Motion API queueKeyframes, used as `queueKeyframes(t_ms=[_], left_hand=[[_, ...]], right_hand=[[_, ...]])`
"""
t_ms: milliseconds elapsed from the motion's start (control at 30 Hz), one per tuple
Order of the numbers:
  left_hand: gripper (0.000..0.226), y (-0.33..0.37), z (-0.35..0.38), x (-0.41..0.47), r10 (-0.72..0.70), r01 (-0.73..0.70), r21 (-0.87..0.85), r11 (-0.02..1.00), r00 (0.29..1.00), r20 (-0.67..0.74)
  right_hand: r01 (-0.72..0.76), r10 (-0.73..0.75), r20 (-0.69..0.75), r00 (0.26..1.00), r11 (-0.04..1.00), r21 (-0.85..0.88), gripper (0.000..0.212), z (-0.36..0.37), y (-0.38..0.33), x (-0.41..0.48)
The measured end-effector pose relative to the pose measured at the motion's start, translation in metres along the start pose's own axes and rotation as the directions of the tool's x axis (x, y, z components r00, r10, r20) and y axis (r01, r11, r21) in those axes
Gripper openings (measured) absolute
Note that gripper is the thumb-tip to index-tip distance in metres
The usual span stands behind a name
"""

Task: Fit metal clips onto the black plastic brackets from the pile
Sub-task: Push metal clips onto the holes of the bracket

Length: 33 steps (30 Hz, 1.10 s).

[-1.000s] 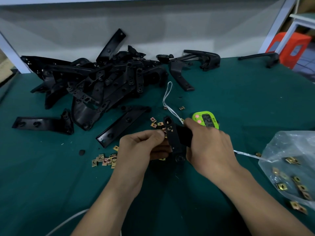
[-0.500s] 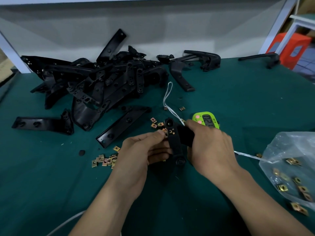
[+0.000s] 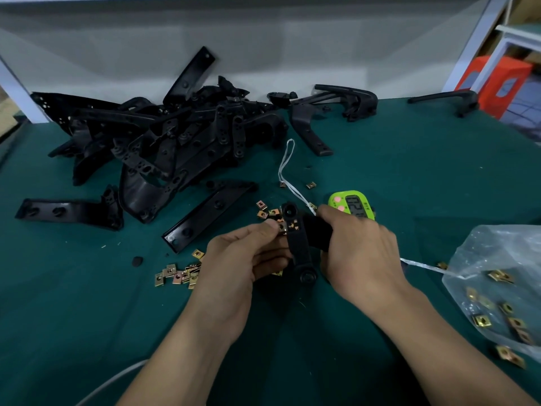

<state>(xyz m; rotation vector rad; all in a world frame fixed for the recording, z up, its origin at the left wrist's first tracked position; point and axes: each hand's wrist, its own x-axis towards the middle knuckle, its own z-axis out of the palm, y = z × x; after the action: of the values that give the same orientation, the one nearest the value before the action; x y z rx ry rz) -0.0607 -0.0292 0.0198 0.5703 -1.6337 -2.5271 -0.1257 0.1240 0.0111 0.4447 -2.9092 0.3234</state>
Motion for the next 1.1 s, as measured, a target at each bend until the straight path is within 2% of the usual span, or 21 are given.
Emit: queueKeyframes(t_ms=[100,167,267,533,767,900,1033,1100], left_hand=[[0.032,-0.001,0.000,0.001,0.005,-0.005,-0.020,1.000,1.000,-0.019],[0.022,-0.003,-0.001,0.001,0.014,-0.014,0.005,1.000,1.000,-0.021],[0.022,-0.004,0.000,0.000,0.043,-0.041,0.070,0.997,0.999,-0.016],[0.019,-0.005,-0.002,-0.002,0.182,-0.172,0.210,0.963,0.983,-0.029],[0.016,-0.011,0.000,-0.002,0.216,-0.196,0.273,0.942,0.976,-0.043],[0.017,-0.011,0.000,-0.003,0.253,-0.228,0.310,0.923,0.967,-0.043],[0.020,-0.007,0.002,-0.001,0.299,-0.262,0.315,0.912,0.951,-0.076],[0.018,-0.005,-0.002,0.001,0.354,-0.288,0.402,0.869,0.930,-0.101]], right_hand=[[-0.007,0.007,0.001,1.000,1.000,-0.004,0.041,-0.001,-0.001,0.000],[-0.019,0.019,0.020,1.000,1.000,0.005,0.040,-0.002,-0.002,0.000],[-0.030,0.030,0.024,0.999,1.000,0.005,0.045,-0.002,-0.003,-0.001],[-0.003,-0.005,-0.049,0.999,0.986,-0.165,0.045,-0.005,-0.007,0.000],[0.042,-0.045,-0.009,0.999,0.970,-0.240,0.034,-0.002,-0.014,-0.004],[0.054,-0.056,-0.002,0.998,0.978,-0.200,0.034,0.000,-0.013,-0.004],[0.040,-0.040,0.000,0.999,0.996,-0.075,0.034,0.002,-0.013,-0.002],[0.004,-0.004,0.004,1.000,1.000,-0.008,0.032,0.003,-0.011,-0.001]])
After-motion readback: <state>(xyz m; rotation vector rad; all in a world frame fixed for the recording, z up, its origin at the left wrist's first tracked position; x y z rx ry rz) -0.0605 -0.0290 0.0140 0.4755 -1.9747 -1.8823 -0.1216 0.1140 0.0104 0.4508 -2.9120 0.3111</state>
